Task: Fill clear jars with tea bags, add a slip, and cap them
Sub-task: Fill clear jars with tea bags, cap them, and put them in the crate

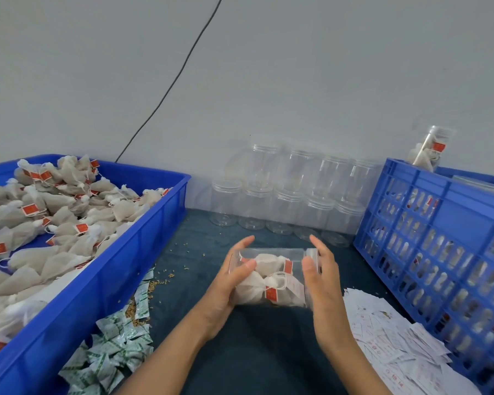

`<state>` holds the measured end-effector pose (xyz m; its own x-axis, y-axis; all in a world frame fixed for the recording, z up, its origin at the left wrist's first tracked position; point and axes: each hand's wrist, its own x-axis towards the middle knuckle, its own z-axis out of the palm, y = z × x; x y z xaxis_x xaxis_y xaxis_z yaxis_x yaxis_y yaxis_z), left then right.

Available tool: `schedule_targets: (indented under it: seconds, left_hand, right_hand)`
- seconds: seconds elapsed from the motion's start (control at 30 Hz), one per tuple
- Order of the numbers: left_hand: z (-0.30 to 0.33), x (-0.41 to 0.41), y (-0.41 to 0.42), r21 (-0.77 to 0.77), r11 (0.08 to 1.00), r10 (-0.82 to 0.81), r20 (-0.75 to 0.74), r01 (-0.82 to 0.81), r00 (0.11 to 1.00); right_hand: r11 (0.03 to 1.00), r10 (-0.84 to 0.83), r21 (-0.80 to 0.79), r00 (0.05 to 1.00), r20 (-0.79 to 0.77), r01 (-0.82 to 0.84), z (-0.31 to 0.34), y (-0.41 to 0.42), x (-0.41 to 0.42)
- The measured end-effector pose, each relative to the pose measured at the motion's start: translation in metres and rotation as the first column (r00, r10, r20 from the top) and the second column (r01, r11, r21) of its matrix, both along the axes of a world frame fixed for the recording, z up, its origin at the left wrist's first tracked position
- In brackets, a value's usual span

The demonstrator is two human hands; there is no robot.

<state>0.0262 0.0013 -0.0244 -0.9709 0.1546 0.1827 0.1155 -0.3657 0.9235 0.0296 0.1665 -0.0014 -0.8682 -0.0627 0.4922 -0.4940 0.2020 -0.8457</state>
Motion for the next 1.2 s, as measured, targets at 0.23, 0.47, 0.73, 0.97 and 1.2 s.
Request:
schedule_targets:
  seconds: [0.23, 0.47, 0.73, 0.97, 1.2]
  left_hand:
    - [0.001, 0.0, 0.0, -0.004, 1.0, 0.009, 0.061, -0.009, 0.998]
    - [0.0, -0.004, -0.011, -0.041, 0.988, -0.128, 0.307, 0.147, 0.943]
    - [-0.006, -0.003, -0.003, 0.077, 0.992, -0.116, 0.196, 0.102, 0.974]
    - [-0.004, 0.002, 0.008, 0.033, 0.992, 0.123, -0.026, -0.122, 0.992]
    - [-0.002, 0.003, 0.008, -0.01, 0.98, 0.192, -0.235, -0.199, 0.953]
  right_hand:
    - [0.994, -0.027, 0.101, 0.99, -0.141, 0.042, 0.003, 0.007, -0.001]
    - [0.865, 0.228, 0.499, 0.857, -0.463, 0.04, 0.007, 0.023, -0.001]
    - [0.937, 0.029, 0.335, 0.936, -0.349, 0.096, -0.001, 0.004, 0.002]
    - [0.979, 0.011, 0.197, 0.95, -0.311, 0.053, 0.007, 0.004, 0.009]
    - [0.983, -0.036, -0.175, 0.991, 0.129, 0.059, 0.006, -0.005, 0.008]
